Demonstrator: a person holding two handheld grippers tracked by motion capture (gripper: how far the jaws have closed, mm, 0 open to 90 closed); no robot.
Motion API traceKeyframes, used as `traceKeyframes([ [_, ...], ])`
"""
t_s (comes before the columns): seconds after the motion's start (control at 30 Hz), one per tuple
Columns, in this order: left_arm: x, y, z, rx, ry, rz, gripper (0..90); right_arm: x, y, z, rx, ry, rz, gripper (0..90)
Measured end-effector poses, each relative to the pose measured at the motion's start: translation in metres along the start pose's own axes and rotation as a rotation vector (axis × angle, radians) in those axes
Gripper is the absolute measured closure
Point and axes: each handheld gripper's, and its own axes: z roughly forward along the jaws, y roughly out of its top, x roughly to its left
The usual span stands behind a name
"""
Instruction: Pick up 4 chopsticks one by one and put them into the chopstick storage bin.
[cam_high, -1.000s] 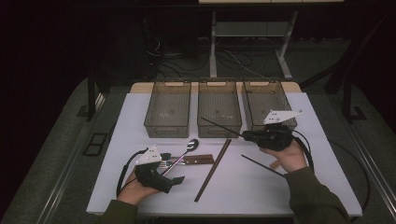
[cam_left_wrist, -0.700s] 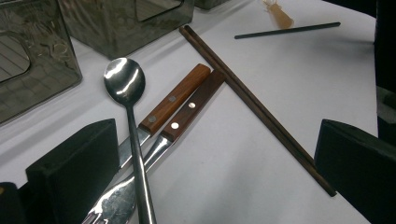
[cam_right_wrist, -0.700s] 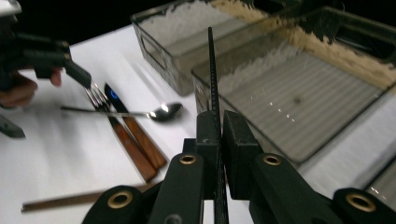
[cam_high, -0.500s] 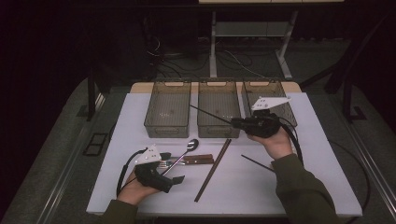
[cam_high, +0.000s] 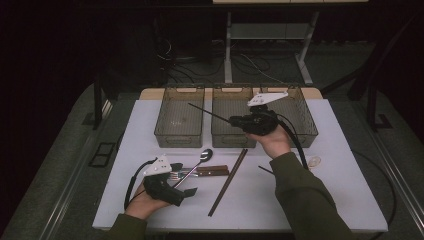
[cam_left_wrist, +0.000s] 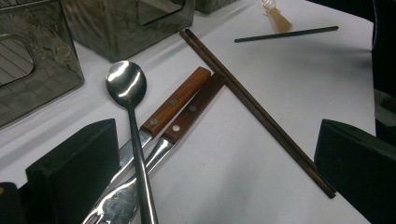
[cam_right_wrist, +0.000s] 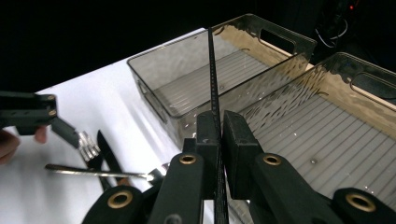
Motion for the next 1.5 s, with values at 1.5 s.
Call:
traceKeyframes([
  [1.5, -0.002, 0.0, 0.003, 0.013, -0.011, 0.023, 0.0, -0.004, 0.063, 0.179, 0.141, -0.194, 0.083, 84.4],
])
